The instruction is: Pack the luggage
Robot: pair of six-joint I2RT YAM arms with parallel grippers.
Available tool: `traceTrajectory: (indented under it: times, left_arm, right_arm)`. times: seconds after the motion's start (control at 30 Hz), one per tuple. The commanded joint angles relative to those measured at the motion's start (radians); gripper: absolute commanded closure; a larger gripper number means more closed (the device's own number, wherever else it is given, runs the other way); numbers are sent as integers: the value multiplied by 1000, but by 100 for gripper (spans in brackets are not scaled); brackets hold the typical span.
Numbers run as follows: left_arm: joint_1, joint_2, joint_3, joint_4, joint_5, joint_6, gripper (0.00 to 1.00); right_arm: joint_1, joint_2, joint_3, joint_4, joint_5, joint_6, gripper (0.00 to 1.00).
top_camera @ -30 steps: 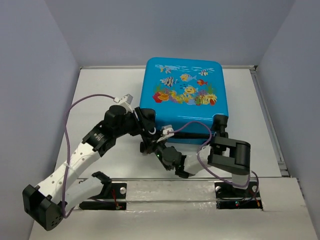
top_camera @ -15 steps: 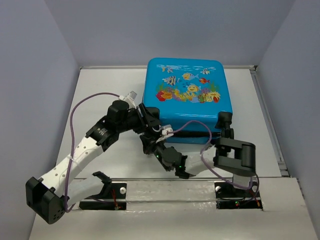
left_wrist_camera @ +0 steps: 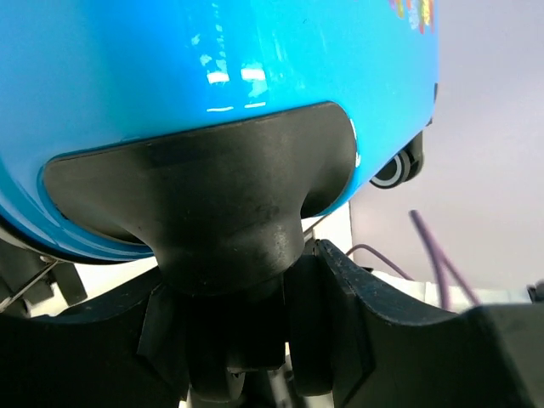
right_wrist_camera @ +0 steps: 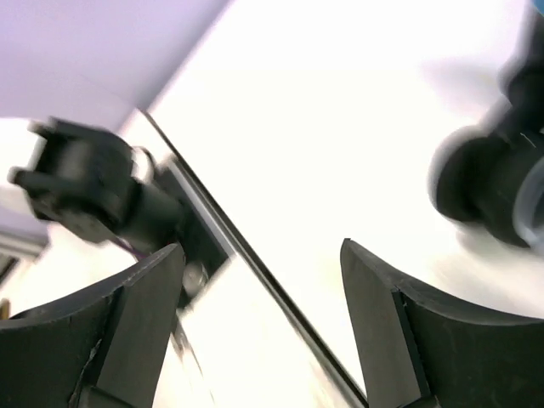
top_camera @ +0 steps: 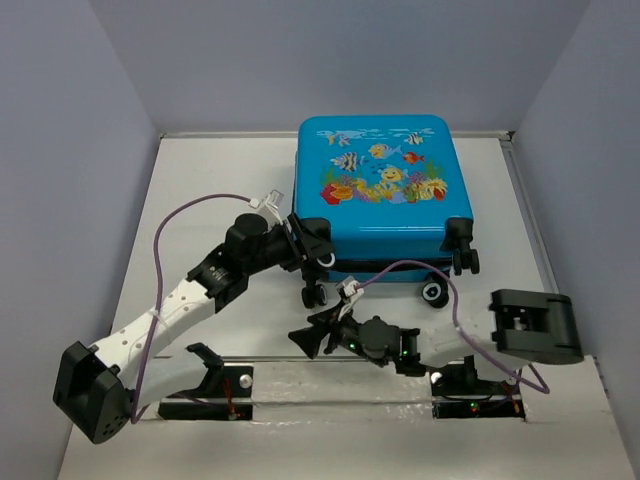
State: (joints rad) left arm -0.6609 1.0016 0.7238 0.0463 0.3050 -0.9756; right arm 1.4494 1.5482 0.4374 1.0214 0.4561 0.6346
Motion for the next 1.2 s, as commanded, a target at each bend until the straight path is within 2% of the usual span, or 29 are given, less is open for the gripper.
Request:
traceTrajectory:
  times: [0.0, 0.03, 0.07, 0.1, 0.17, 0.23, 0.37, 0.47, 0.53, 0.6, 0.63, 0.67, 0.73, 1.0, 1.17]
  left_arm:
    - [-51, -5, 29, 475, 71, 84, 94]
    - [-60, 11, 26, 475, 56, 103, 94]
    - [-69, 20, 28, 460, 46, 116, 94]
    - [-77, 26, 28, 449, 24, 148, 83]
    - [-95, 40, 32, 403, -1, 185, 66]
    - [-98, 40, 25, 395, -17, 206, 55]
    - [-100, 40, 19, 397, -12, 193, 47]
    - [-100, 38, 23, 395, -3, 181, 35]
    - [-100, 35, 19, 403, 0, 172, 28]
    - [-100, 34, 6, 423, 15, 150, 25]
    - [-100, 34, 2, 434, 22, 140, 24]
    - [-100, 34, -3, 452, 29, 130, 22]
    - [-100, 32, -12, 463, 43, 112, 19]
    - [-100, 17, -29, 468, 59, 104, 16]
    - [-100, 8, -40, 466, 62, 98, 16]
  right_arm:
    - [-12, -306, 10, -640, -7, 149, 18]
    - [-12, -357, 32, -803, 12, 168, 18]
    - [-12, -405, 37, -861, 53, 178, 16]
    - [-12, -486, 43, -913, 71, 181, 12]
    - [-12, -543, 92, -1057, 145, 174, 10]
    - [-12, -572, 128, -1099, 179, 145, 6]
    - [-32, -588, 233, -1136, 249, 76, 4]
    - [-92, -571, 300, -1135, 242, 1, 2]
    - [-141, -544, 339, -1117, 230, -38, 1]
    - [-177, -521, 334, -959, 196, -88, 1]
    - [-178, -513, 331, -959, 193, -101, 1]
    - [-191, -502, 325, -873, 191, -116, 0]
    - [-220, -462, 337, -810, 191, -142, 0]
    - [-264, -330, 383, -663, 142, -210, 0]
    - [-264, -280, 345, -514, 208, -233, 4]
